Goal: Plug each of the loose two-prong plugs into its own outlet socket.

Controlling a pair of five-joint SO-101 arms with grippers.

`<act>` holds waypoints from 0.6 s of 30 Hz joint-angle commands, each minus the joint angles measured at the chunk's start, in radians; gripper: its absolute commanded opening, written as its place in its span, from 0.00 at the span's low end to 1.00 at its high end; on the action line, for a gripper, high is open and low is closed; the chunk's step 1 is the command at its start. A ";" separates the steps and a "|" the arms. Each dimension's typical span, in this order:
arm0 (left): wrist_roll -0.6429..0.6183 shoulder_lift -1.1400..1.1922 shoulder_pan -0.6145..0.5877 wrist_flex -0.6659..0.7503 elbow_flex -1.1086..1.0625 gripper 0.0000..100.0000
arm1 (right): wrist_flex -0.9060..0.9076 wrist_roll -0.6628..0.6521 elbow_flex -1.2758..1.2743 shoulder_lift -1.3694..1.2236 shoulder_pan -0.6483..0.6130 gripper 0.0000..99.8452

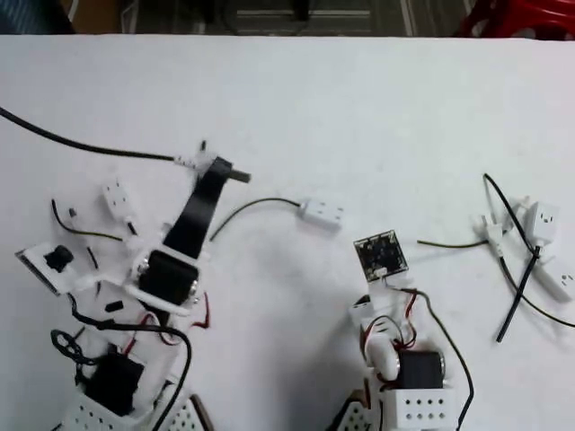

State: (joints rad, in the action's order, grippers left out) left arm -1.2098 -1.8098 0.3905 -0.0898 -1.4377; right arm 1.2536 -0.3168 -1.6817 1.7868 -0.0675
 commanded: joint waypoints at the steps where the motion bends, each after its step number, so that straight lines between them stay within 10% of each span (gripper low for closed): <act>1: -0.012 -0.015 0.041 0.153 -0.003 0.02 | 0.001 0.005 -0.009 0.010 0.004 0.02; 18: -0.008 -0.015 0.065 0.623 -0.255 0.02 | -0.272 0.000 0.341 0.012 -0.104 0.02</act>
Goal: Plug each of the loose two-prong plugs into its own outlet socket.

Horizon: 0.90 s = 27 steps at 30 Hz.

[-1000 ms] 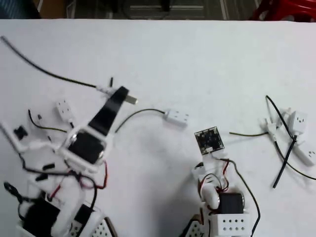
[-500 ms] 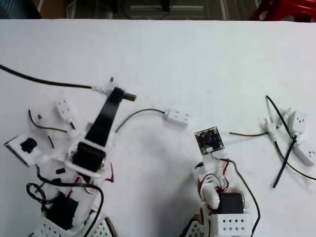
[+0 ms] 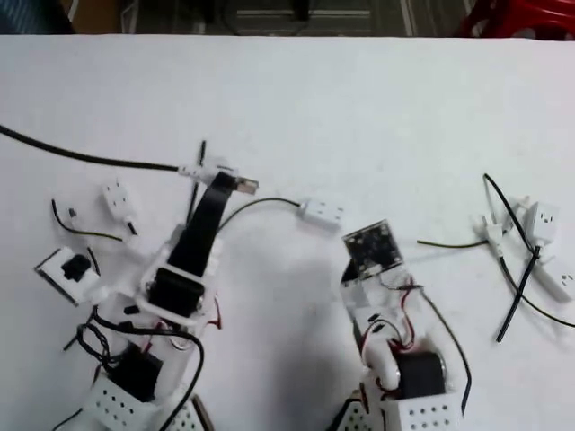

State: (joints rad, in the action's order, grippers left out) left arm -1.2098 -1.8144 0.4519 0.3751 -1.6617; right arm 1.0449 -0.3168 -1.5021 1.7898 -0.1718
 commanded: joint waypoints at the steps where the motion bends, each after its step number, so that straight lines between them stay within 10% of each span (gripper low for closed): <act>1: -0.008 -0.010 0.004 0.178 -0.032 0.02 | -0.074 -0.002 0.216 0.004 -0.012 0.02; 10: -0.012 -0.010 0.004 0.175 -0.031 0.02 | 0.094 -0.002 0.617 -0.097 -0.153 0.02; 27: -0.011 -0.010 0.012 0.172 -0.031 0.02 | 0.651 0.009 1.867 -1.279 -0.561 0.02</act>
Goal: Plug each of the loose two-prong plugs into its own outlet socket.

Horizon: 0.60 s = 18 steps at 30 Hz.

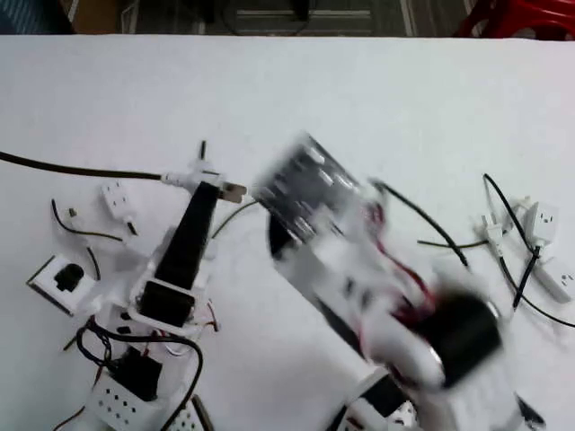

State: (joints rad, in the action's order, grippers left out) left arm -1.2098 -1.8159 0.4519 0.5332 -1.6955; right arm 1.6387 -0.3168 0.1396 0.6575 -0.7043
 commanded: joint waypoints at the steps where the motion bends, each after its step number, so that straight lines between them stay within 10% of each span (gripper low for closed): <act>1: -0.011 -0.008 0.012 0.003 0.003 0.02 | 0.073 0.018 0.284 -0.191 -0.031 0.02; 18: -0.012 -0.008 0.013 -0.095 0.003 0.02 | 0.076 0.104 0.766 -0.621 0.148 0.02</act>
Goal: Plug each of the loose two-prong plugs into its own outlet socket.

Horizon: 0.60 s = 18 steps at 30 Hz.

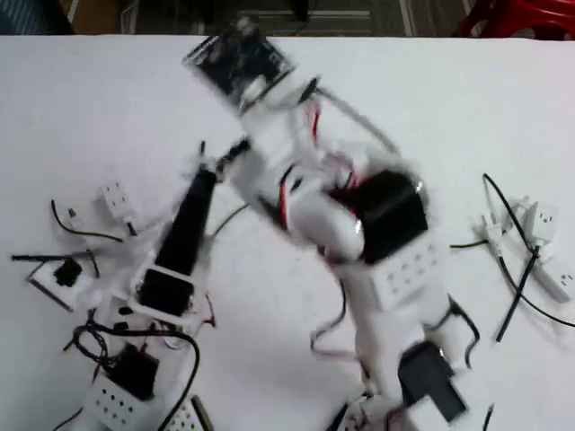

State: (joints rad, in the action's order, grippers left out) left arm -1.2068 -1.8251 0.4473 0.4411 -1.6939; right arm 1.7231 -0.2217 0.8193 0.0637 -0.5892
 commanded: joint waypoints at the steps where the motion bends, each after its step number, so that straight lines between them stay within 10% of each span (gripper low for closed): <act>1: -0.015 0.001 0.018 -0.003 0.002 0.02 | -0.008 0.009 0.100 -0.038 0.035 0.02; 18: -0.015 0.001 0.018 -0.005 0.002 0.02 | -0.004 -0.021 0.104 0.084 0.320 0.02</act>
State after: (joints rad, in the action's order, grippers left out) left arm -1.2160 -1.8159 0.4519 0.4396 -1.6955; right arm 1.7200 -0.2202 0.9129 0.0821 -0.3867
